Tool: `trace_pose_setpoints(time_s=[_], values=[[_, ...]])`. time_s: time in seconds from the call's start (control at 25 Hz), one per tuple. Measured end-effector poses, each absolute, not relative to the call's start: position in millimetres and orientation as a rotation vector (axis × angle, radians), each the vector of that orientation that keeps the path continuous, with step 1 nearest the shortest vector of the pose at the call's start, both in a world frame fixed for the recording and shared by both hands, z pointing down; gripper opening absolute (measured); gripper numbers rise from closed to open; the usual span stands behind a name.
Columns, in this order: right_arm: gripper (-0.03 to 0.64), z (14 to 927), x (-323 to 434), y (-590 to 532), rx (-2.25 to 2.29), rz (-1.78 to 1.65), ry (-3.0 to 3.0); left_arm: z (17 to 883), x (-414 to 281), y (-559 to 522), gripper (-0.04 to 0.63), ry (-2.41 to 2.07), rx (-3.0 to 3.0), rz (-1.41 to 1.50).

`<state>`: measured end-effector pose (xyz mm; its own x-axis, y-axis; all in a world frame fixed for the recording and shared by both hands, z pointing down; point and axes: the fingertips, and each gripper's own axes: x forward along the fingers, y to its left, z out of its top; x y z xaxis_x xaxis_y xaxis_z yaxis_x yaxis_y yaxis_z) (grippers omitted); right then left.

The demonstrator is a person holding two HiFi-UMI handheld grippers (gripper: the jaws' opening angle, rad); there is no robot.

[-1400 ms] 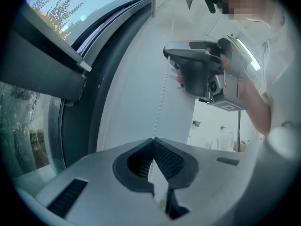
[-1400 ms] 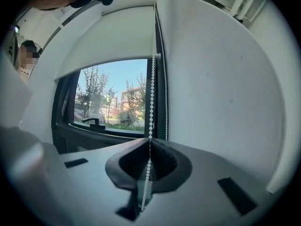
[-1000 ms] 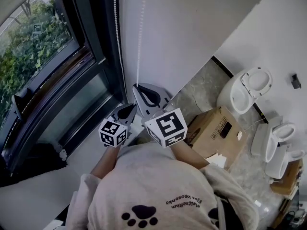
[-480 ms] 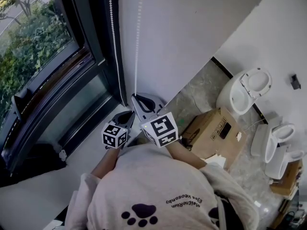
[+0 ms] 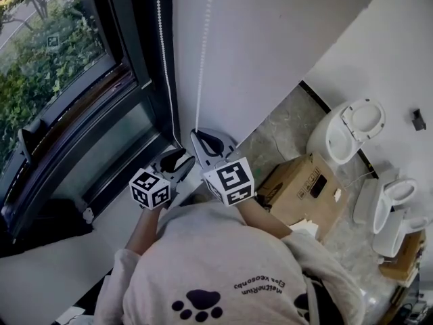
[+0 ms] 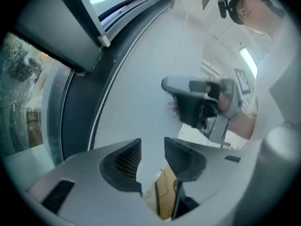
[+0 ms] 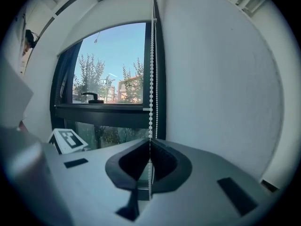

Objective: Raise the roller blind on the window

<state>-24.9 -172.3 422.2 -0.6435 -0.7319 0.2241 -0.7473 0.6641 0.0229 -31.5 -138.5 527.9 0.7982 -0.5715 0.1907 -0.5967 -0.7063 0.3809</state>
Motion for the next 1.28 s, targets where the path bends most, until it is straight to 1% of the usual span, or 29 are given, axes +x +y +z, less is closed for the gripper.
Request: trace_pose_setpoints(time_s=[0.28,0.56,0.92,1.04,1.08,1.12,1.16,1.28], values=[[0.011,422.0,-20.9,-171.2,1.224,0.096,-2.668,417.0,-40.4,-143.4,0.156,-0.9,2.714,-0.001],[0.011,420.8,-21.7,-168.6,1.223,0.093,-2.671,316.6,-34.3,-147.4,0.112,-0.937,2.869,-0.063],[0.011,419.9,-27.9,-166.3,1.207,0.087,-2.682,254.0,-18.0,-164.0,0.11,-0.912,2.98,-0.085],[0.011,421.8,-27.8,-165.8,1.199,0.091,-2.67,238.7,-11.2,-165.6,0.1,-0.908,3.023,-0.097],[0.009,421.3,-28.0,-165.8,1.201,0.086,-2.672,235.3,-9.9,-166.1,0.083,-0.918,3.036,-0.097],[0.011,420.6,-28.2,-165.9,1.204,0.08,-2.674,233.4,-9.0,-166.7,0.034,-0.928,3.048,-0.09],[0.009,420.7,-28.2,-165.9,1.204,0.077,-2.672,232.7,-8.2,-167.2,0.015,-0.934,3.057,-0.081],[0.011,421.8,-27.4,-166.9,1.206,0.078,-2.672,233.8,-8.8,-168.9,0.011,-0.928,3.048,-0.104]])
